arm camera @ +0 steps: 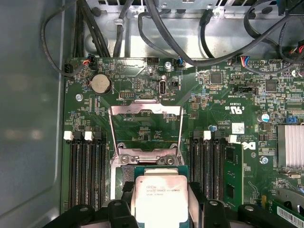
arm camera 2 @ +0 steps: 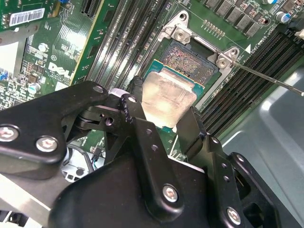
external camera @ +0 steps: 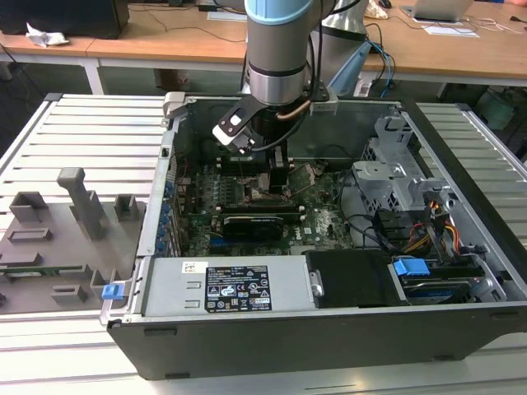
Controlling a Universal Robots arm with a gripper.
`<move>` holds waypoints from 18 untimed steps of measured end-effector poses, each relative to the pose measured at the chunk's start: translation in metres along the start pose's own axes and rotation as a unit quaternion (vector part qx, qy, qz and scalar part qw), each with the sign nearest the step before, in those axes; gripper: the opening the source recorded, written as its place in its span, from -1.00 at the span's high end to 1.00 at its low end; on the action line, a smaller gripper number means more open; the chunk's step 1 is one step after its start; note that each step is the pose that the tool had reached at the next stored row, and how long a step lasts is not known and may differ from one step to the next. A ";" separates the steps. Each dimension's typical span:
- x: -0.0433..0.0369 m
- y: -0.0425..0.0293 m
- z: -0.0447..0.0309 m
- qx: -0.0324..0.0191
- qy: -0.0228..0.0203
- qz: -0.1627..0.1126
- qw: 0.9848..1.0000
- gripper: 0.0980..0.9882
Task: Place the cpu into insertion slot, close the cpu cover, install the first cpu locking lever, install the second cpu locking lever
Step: 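Place the cpu into insertion slot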
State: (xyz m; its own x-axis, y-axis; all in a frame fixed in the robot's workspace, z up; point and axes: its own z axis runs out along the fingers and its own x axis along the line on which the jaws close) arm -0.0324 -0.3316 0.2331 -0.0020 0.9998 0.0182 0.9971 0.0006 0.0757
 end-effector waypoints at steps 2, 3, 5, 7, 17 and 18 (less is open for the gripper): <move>0.0000 0.0000 0.0002 0.000 0.000 0.000 1.000 0.03; 0.0000 0.0000 0.0003 0.000 0.000 0.000 1.000 0.03; 0.0000 0.0000 0.0007 0.000 0.000 0.000 1.000 0.03; 0.0000 -0.0001 0.0011 0.000 0.000 0.000 1.000 0.03; 0.0066 -0.0022 0.0064 0.000 0.000 -0.002 1.000 0.03; 0.0080 -0.0026 0.0071 0.000 0.000 -0.002 1.000 0.03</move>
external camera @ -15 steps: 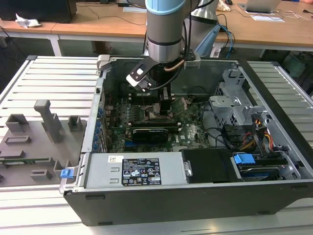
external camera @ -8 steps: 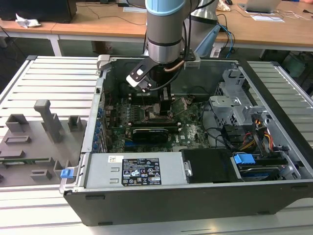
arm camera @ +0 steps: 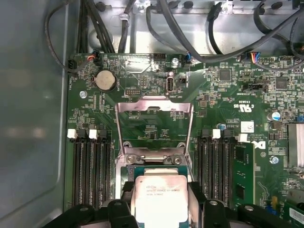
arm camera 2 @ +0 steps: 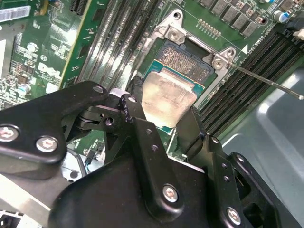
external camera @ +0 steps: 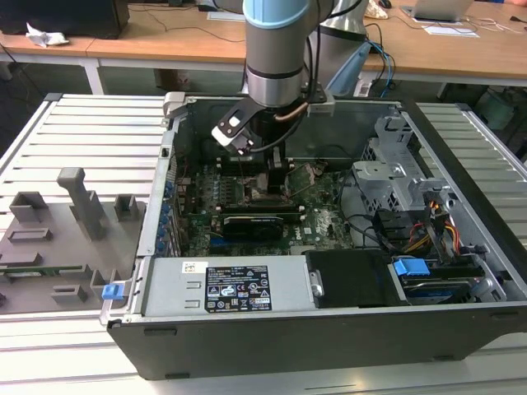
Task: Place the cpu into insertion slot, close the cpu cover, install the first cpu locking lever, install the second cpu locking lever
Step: 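Place the cpu into insertion slot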
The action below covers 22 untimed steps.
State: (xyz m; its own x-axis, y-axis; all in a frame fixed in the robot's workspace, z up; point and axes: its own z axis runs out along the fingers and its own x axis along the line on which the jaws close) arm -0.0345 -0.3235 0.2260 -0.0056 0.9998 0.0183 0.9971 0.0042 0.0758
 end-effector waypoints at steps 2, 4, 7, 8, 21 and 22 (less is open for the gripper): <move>0.0008 -0.0026 0.0022 0.000 0.000 0.001 1.000 0.03; 0.0010 -0.0046 0.0035 0.000 0.000 0.002 1.000 0.03; 0.0013 -0.0062 0.0057 0.000 0.000 0.002 1.000 0.03; 0.0013 -0.0065 0.0063 0.000 0.000 0.002 1.000 0.03; 0.0015 -0.0092 0.0102 0.000 0.000 0.002 1.000 0.03; 0.0015 -0.0092 0.0105 0.000 0.000 0.002 1.000 0.03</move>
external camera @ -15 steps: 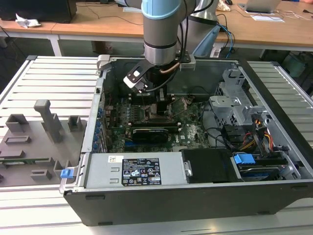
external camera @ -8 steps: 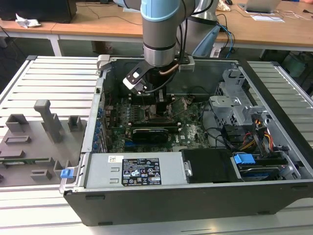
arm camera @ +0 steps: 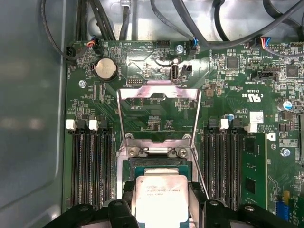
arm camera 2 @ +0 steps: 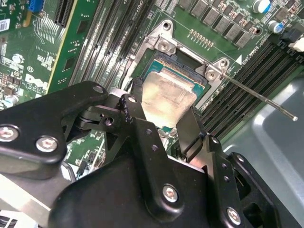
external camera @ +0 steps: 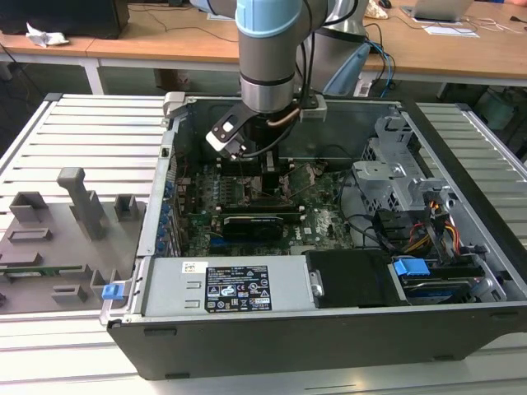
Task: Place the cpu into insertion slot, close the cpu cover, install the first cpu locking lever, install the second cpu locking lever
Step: 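Place the cpu into insertion slot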
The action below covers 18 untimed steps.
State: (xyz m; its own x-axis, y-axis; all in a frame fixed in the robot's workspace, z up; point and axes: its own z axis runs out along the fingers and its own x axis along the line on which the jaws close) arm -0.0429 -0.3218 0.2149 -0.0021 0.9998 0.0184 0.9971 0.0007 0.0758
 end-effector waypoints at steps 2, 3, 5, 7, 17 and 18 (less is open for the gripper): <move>0.0000 -0.0001 0.0007 0.000 0.000 0.000 1.000 0.03; 0.0000 -0.0001 0.0011 0.000 0.000 0.000 1.000 0.03; 0.0000 -0.0002 0.0020 0.000 0.000 0.000 1.000 0.03; -0.0001 -0.0003 0.0028 0.000 0.000 0.000 1.000 0.03; -0.0001 -0.0005 0.0053 0.000 0.000 0.002 1.000 0.03; -0.0001 -0.0005 0.0053 0.000 0.000 0.002 1.000 0.03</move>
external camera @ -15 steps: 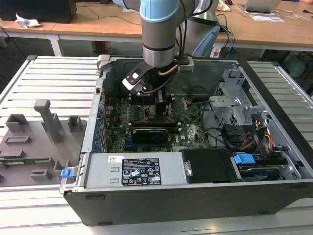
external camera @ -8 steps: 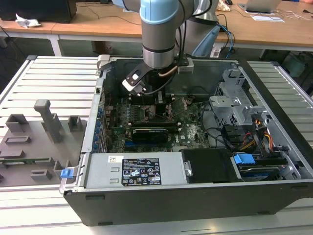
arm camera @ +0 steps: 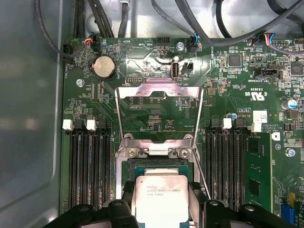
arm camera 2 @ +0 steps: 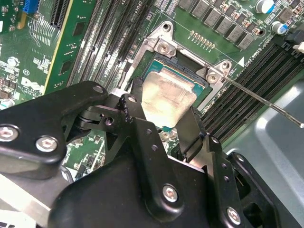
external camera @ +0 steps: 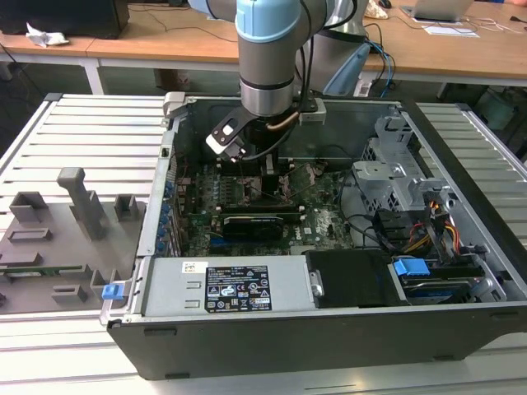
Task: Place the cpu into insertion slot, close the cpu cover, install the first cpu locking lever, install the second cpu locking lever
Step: 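Place the cpu into insertion slot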
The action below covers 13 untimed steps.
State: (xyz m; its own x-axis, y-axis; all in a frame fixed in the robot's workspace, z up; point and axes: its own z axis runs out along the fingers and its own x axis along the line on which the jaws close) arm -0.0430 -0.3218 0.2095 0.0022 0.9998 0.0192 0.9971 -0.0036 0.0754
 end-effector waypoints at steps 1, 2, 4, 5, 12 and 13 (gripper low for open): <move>0.0000 0.0000 0.0000 0.000 0.000 0.000 1.000 0.03; 0.0000 0.0000 0.0001 0.000 0.000 0.000 1.000 0.03; 0.0000 0.0000 0.0001 0.000 0.000 0.000 1.000 0.03; 0.0000 0.0000 0.0001 0.000 0.000 0.000 1.000 0.03; 0.0004 -0.0001 0.0009 0.000 0.000 0.008 1.000 0.03; 0.0010 -0.0001 0.0017 0.000 -0.001 0.008 1.000 0.03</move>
State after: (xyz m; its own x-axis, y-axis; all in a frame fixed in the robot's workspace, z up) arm -0.0430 -0.3208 0.2078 0.0183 0.9996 0.0193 0.9969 -0.0197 0.0755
